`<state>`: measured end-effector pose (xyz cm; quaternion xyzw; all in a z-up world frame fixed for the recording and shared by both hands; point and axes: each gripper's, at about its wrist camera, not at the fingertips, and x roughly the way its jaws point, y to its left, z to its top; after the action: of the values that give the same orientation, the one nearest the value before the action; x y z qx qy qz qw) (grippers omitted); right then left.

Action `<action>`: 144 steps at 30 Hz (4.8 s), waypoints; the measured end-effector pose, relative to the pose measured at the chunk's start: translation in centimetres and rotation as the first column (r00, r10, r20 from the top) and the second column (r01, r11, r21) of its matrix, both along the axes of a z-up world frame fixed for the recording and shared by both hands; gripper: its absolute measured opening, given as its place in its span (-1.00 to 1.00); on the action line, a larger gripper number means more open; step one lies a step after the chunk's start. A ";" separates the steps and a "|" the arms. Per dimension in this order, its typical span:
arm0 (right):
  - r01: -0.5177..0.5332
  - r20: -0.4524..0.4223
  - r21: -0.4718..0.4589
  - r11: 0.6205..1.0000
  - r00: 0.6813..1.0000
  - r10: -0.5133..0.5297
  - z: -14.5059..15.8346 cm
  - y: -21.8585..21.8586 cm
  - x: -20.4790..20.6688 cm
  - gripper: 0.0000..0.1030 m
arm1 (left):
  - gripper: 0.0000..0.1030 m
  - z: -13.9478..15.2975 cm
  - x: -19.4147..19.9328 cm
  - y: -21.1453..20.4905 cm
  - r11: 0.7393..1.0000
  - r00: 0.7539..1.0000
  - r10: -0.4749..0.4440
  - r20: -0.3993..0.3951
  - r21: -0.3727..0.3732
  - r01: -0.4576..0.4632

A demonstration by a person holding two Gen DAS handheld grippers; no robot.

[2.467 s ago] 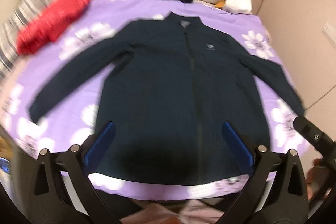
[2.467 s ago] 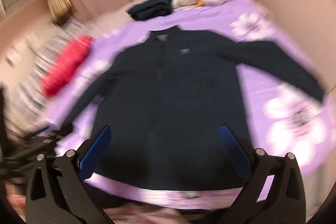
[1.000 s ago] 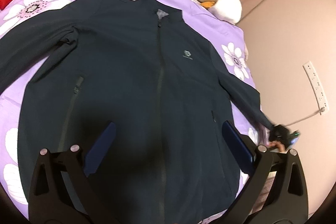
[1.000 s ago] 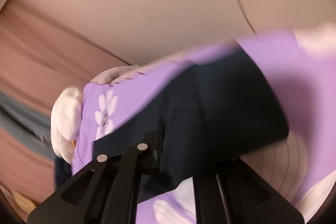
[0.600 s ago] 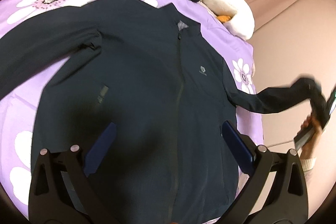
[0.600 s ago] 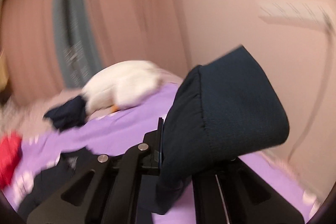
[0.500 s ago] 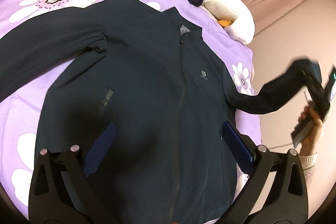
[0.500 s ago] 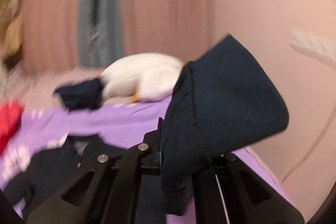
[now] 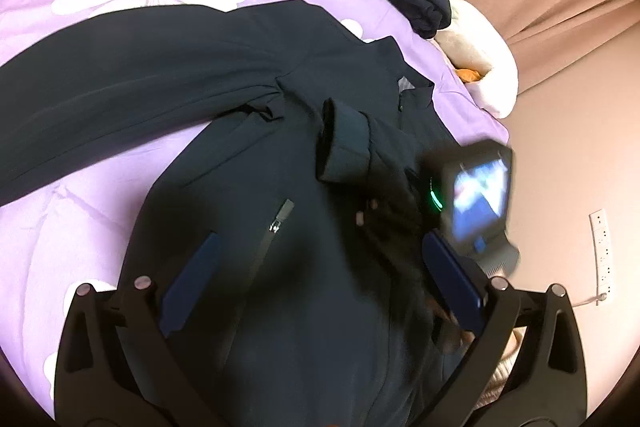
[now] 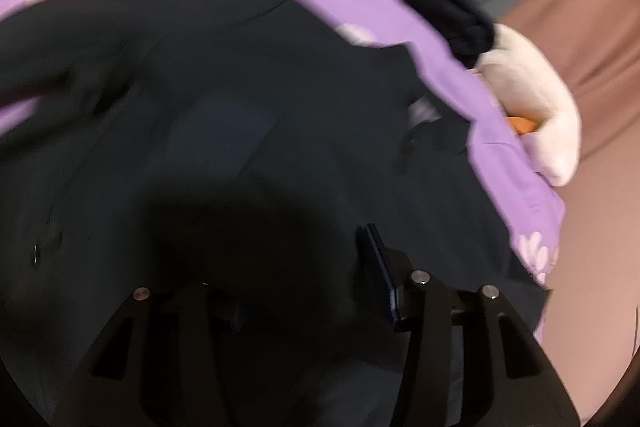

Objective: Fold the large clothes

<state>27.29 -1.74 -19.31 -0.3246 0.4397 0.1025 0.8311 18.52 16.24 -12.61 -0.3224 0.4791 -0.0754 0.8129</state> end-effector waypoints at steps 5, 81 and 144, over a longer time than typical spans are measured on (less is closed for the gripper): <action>-0.051 -0.045 0.272 0.961 0.997 0.066 4.9 -5.1 -2.9 0.40 | 0.96 -0.9 2.1 -0.2 0.993 0.999 -0.045 0.023 -0.106 0.048; 0.509 -0.204 0.660 0.552 0.829 -0.520 6.3 -34.5 7.8 0.29 | 0.63 -5.2 18.7 0.1 0.905 0.959 -0.282 0.006 -0.330 0.268; 0.105 -0.215 0.565 0.818 0.976 0.023 0.9 -18.6 2.6 -0.30 | -0.90 -6.6 18.8 -0.3 0.914 0.983 -0.181 0.033 -0.363 0.180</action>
<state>29.93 -20.38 -18.42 -0.0372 0.4816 0.2460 0.8403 37.33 15.90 -19.17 -0.4221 0.4851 -0.2373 0.7281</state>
